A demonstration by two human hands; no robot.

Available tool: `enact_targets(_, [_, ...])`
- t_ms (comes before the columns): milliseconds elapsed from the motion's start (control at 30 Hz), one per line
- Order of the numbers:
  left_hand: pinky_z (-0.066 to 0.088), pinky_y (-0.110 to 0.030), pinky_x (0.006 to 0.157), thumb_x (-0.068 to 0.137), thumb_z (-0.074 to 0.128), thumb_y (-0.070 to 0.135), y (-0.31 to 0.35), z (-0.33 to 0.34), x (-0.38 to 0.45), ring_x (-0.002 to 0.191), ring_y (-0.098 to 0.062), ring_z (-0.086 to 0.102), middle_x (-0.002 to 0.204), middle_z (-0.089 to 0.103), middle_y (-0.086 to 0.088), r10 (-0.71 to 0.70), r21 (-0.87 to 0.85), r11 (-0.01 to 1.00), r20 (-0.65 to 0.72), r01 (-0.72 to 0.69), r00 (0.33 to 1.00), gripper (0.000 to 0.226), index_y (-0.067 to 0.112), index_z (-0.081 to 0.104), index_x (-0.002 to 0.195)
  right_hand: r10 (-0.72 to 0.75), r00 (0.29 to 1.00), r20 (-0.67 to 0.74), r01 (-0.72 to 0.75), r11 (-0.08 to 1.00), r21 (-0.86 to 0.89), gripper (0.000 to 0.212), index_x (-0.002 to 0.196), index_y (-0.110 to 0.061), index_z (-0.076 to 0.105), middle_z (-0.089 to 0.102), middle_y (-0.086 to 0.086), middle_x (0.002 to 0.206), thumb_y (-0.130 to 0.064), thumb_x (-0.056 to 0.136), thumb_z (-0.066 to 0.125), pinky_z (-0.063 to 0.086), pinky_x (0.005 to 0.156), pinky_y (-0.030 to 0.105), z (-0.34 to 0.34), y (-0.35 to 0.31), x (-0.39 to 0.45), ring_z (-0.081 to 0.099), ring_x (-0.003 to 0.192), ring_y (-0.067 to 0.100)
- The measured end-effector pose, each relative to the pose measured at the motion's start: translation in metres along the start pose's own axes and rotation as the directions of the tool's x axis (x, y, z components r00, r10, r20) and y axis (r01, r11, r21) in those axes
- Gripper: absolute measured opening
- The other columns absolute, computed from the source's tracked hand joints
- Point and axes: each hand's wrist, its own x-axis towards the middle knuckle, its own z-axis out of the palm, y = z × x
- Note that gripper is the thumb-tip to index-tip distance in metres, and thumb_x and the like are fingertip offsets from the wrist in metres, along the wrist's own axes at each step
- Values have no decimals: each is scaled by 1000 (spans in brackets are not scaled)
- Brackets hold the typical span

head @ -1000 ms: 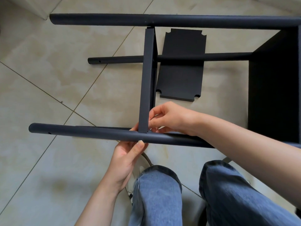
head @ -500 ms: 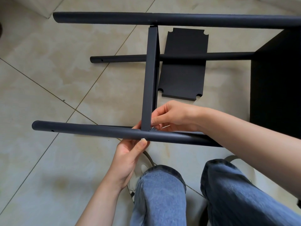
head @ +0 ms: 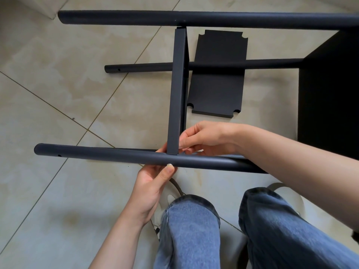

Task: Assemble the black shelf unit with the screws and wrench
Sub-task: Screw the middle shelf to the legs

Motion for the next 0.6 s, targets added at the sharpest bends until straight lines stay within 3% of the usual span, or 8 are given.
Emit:
enact_targets(100, [35,-51,117,67,89,48,3,2,-1,126,-22,60,126,70,-7,-4,-24,1000,9,5,1000,85,13,54,136,-13,1000,1,13,1000,-21,39,58,-21,75,67,-4,66,-9,93,62,48,69,23,-1,2,2,57,61,8])
enact_targets(200, [33,-53,118,69,87,48,4,2,-1,128,-24,58,128,68,-10,7,-27,1000,19,-6,1000,87,10,52,139,16,1000,-2,-16,1000,-7,36,61,-20,75,67,-2,70,-12,93,63,48,71,24,2,1,4,59,63,8])
enact_targets(267, [32,-53,118,70,87,47,4,1,-1,128,-24,58,128,68,-10,8,-23,1000,27,-7,1000,85,10,52,139,60,998,-2,-60,998,-33,18,82,-11,77,63,4,80,-17,93,65,48,77,26,5,-1,4,56,72,12])
enact_targets(333, [34,-52,117,71,86,47,5,2,-2,127,-23,59,127,69,-9,7,-19,1000,23,-6,1000,82,11,54,137,80,997,-12,-80,995,-59,21,107,-3,70,55,7,85,-18,95,62,45,79,27,7,-2,5,52,76,14])
enact_targets(400, [33,-52,118,71,86,45,5,2,-2,129,-25,58,129,67,-11,1,-24,1000,15,-1,1000,83,9,53,138,90,996,-2,-90,994,-56,14,98,-7,67,52,4,78,-19,96,60,45,78,26,8,-3,6,51,74,13])
enact_targets(500, [29,-54,119,78,80,32,3,-1,-1,133,-29,54,134,64,-16,-3,-29,1000,12,3,1000,76,7,49,143,109,994,21,-108,994,-32,25,69,-17,69,54,-1,70,-26,92,66,48,72,24,6,-3,5,55,65,10])
enact_targets(600, [29,-54,119,75,84,38,4,-1,-1,132,-28,54,133,65,-13,-4,-15,1000,8,4,1000,81,7,49,142,111,993,34,-110,994,-6,27,69,-19,74,57,-2,70,-25,94,65,48,75,24,3,-4,4,58,65,8])
